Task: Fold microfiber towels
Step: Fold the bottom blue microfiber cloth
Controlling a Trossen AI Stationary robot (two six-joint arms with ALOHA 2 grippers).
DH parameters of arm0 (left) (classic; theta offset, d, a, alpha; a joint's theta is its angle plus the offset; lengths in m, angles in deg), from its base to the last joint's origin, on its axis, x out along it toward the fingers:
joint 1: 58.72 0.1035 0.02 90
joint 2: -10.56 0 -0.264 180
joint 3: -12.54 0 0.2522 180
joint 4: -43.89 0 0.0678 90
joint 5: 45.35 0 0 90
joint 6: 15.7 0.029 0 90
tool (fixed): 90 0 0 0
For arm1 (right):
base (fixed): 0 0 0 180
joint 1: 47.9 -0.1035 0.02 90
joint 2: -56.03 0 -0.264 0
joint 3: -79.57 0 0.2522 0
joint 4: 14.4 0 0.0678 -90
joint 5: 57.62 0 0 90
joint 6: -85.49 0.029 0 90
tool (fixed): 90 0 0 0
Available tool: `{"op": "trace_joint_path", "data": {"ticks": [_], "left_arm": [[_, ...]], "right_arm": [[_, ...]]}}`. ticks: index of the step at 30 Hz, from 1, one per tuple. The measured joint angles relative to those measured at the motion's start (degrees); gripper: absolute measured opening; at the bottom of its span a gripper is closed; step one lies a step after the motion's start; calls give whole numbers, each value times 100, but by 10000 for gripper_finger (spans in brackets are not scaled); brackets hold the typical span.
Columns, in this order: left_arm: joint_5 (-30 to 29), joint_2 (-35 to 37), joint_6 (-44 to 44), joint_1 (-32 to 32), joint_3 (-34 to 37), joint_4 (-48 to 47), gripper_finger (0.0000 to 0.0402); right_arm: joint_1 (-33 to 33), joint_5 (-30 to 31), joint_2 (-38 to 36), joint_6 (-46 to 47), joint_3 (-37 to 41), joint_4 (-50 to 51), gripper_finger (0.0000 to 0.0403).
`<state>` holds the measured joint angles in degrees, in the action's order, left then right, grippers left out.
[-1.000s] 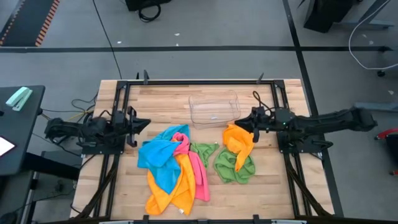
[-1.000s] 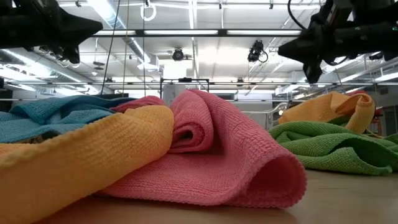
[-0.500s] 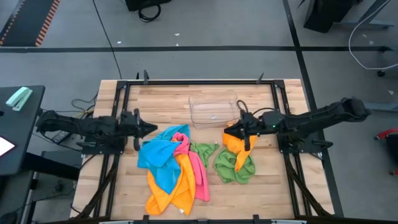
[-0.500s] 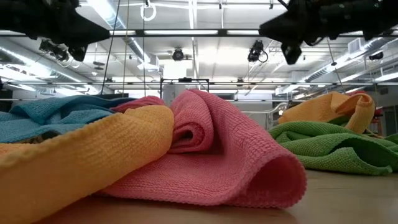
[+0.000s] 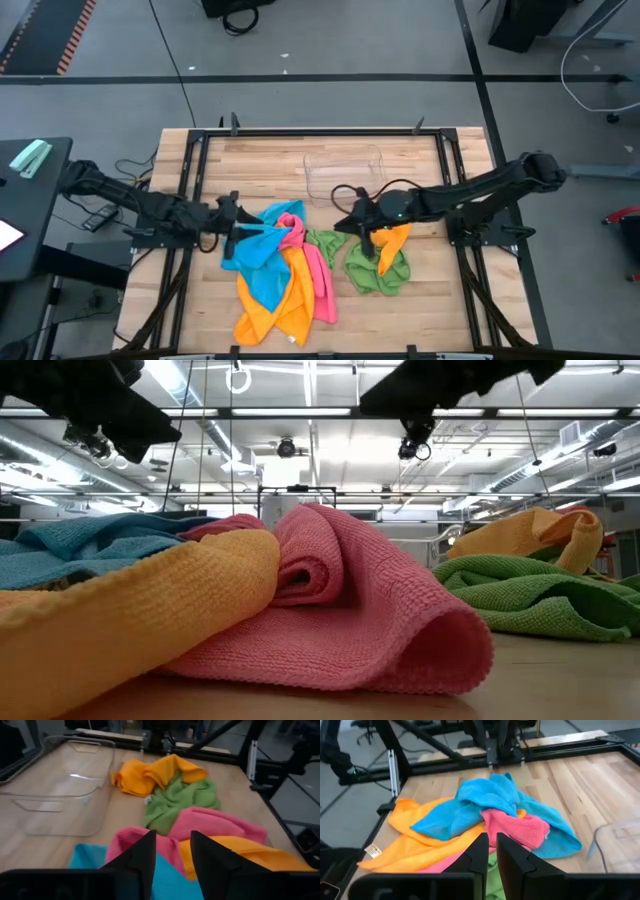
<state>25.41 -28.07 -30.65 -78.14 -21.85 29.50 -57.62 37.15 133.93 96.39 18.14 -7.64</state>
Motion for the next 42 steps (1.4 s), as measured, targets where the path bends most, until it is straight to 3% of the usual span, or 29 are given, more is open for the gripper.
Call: {"op": "trace_joint_path", "data": {"ticks": [9,23,42], "left_arm": [[-321,-499,-139,-374,-53,35,131],[-322,-820,-278,-405,-56,344,130],[-322,-824,-369,-400,-56,339,130]], "right_arm": [[-201,162,773,3,-1031,1067,51],[-447,591,1628,186,-2660,3725,156],[-432,363,1522,901,-2775,5834,157]]}}
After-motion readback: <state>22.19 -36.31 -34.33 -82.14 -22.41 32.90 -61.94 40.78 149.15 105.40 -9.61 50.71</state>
